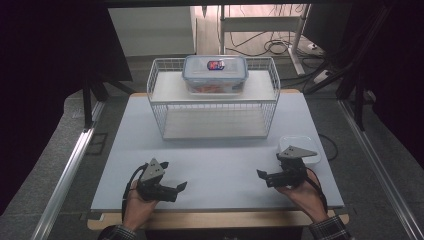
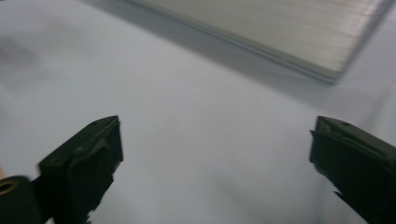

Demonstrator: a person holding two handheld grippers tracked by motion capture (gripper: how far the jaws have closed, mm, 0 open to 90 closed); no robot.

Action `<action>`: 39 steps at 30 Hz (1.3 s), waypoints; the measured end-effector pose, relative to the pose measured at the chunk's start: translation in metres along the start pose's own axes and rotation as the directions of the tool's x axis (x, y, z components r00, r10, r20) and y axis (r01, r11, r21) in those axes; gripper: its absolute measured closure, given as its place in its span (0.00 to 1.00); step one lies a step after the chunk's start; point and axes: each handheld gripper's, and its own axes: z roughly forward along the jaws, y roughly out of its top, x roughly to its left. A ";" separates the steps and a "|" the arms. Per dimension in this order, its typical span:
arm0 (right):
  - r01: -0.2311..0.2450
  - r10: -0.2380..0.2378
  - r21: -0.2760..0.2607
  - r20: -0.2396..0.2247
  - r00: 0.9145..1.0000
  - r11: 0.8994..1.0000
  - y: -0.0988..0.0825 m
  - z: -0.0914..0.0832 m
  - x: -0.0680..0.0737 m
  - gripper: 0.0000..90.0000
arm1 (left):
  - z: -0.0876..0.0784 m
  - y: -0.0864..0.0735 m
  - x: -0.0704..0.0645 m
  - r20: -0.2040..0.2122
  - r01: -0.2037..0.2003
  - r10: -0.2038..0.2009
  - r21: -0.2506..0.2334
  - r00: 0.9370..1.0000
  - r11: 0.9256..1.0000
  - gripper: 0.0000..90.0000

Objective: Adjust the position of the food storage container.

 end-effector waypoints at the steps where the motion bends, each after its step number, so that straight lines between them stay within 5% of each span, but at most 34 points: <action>1: -0.002 0.002 -0.003 0.013 1.000 1.000 0.001 -0.003 -0.003 0.18 | 0.000 0.000 0.000 0.000 0.000 0.000 0.000 1.000 1.000 0.04; 8: -0.037 0.037 -0.013 0.018 0.999 0.999 0.000 -0.022 -0.034 0.69 | 0.003 0.000 -0.001 0.012 -0.009 0.009 0.012 1.000 1.000 0.05; 13: -0.057 0.058 -0.007 0.122 0.991 0.998 -0.003 -0.032 -0.059 0.90 | 0.003 0.000 -0.003 0.007 -0.021 0.021 0.011 1.000 1.000 0.05; 20: -0.155 0.164 -0.057 0.225 0.961 0.986 -0.009 -0.049 -0.093 0.99 | 0.005 0.000 -0.003 0.006 -0.023 0.023 0.016 1.000 1.000 0.05; 29: -0.174 0.182 -0.053 0.312 0.932 0.983 -0.014 -0.056 -0.121 0.99 | 0.006 0.000 -0.003 -0.001 -0.029 0.029 0.025 1.000 0.999 0.06; 33: -0.185 0.189 -0.044 0.337 0.922 0.982 -0.016 -0.054 -0.131 0.99 | 0.007 0.000 -0.004 -0.005 -0.033 0.033 0.030 0.999 0.999 0.06; 39: -0.181 0.176 -0.019 0.354 0.919 0.983 -0.021 -0.045 -0.142 0.99 | 0.007 0.000 -0.003 -0.013 -0.033 0.033 0.032 0.999 0.999 0.06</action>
